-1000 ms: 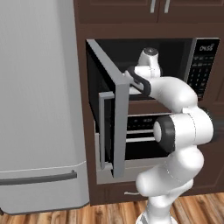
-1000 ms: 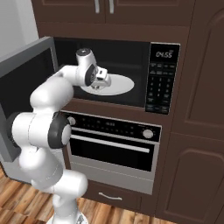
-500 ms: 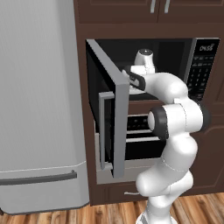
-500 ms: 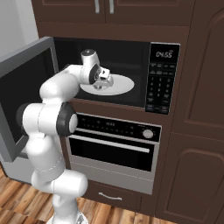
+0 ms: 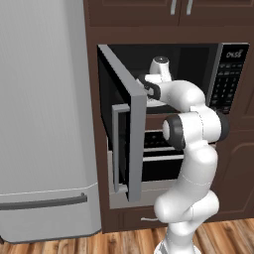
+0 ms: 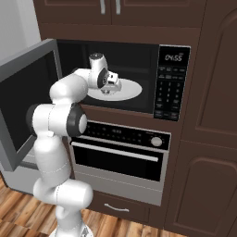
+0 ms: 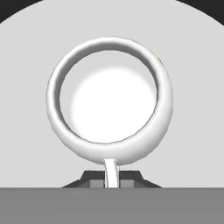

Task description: Pick the mug from the counter and place it inside the microwave. Then close the microwave.

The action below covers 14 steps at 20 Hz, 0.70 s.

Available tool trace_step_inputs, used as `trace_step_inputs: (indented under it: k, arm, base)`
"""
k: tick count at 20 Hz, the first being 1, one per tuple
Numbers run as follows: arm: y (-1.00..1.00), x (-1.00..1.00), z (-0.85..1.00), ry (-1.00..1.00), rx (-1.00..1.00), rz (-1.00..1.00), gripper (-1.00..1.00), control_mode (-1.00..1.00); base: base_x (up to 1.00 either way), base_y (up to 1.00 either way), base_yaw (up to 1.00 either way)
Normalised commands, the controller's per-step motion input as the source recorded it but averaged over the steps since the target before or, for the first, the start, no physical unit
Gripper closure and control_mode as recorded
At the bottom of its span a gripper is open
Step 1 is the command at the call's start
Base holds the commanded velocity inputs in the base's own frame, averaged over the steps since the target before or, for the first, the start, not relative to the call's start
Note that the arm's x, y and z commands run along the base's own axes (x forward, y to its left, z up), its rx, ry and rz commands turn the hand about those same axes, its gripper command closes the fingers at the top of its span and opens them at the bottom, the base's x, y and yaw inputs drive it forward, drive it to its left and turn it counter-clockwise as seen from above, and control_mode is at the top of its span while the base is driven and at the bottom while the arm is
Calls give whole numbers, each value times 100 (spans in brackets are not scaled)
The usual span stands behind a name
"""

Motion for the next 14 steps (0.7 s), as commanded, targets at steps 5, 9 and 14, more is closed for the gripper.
trace_step_inputs:
  k: [5, 9, 14]
  arm:
    - [0, 13, -20, 1, 0, 0, 100, -100]
    - [0, 14, -20, 0, 0, 0, 100, -100]
    - [0, 2, -4, 0, 0, 0, 100, -100]
  base:
    - [0, 0, 0]
    - [0, 0, 0]
    - [0, 0, 0]
